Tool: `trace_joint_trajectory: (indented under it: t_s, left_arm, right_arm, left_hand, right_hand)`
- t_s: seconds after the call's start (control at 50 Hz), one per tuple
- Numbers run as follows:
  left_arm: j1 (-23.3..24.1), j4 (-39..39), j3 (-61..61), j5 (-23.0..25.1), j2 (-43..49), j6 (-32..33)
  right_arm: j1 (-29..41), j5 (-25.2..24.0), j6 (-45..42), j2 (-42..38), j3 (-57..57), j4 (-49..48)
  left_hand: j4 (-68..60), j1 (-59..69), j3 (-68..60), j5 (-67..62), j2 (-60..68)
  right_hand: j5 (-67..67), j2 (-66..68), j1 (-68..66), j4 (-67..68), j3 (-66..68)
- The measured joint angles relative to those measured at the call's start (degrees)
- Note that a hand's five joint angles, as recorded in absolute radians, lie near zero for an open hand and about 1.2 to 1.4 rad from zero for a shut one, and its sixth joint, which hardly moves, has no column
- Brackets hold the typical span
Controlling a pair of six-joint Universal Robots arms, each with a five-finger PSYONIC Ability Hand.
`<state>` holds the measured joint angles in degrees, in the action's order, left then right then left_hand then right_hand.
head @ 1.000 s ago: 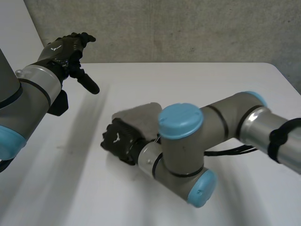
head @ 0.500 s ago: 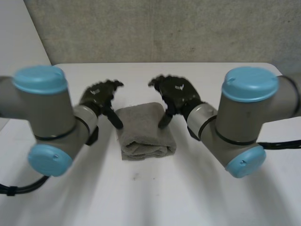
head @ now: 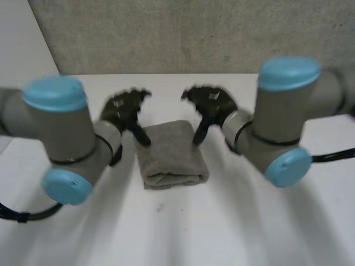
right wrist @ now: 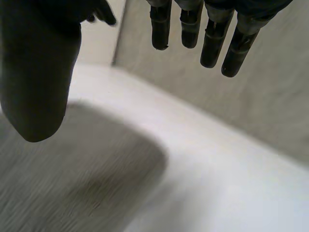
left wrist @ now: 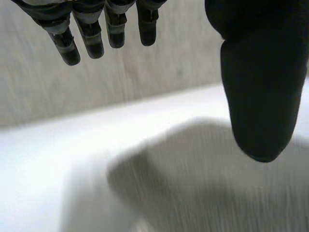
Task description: Fold the towel.
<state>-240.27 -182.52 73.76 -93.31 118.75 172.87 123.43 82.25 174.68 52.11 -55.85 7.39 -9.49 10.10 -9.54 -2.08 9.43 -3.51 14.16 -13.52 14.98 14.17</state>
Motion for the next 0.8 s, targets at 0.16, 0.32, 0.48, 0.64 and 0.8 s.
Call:
trace_joint_trajectory:
  t_s: [0.16,0.32,0.48,0.64,0.8]
  left_arm:
    - [-2.51,8.93,-4.18,-0.31,-14.70,1.20]
    - [-6.75,22.57,-9.09,-1.26,-21.23,1.37]
    - [-7.38,27.99,-9.06,-1.46,-21.65,1.31]
    - [-7.01,27.65,-7.33,-1.44,-21.67,1.14]
    - [-6.80,27.19,-6.30,-1.22,-22.02,1.01]
  right_arm:
    - [-4.20,9.36,0.05,15.32,-4.14,0.29]
    - [-8.87,13.63,-0.47,23.24,-9.13,3.70]
    - [-11.24,13.43,-0.52,25.24,-12.16,5.55]
    - [-12.56,12.35,-0.48,25.57,-12.67,5.67]
    - [-12.65,10.20,-0.44,25.80,-12.40,5.68]
  left_hand:
    - [0.00,0.00,0.00,0.00,0.00]
    - [-0.12,0.00,-0.10,0.00,0.12]
    - [0.00,0.00,0.00,0.00,0.00]
    - [0.00,0.00,0.00,0.00,0.00]
    - [0.00,0.00,0.00,0.00,0.00]
  right_hand:
    - [0.00,0.00,0.00,0.00,0.00]
    - [0.00,0.00,0.00,0.00,0.00]
    - [0.00,0.00,0.00,0.00,0.00]
    - [0.00,0.00,0.01,0.00,0.00]
    - [0.00,0.00,0.01,0.00,0.00]
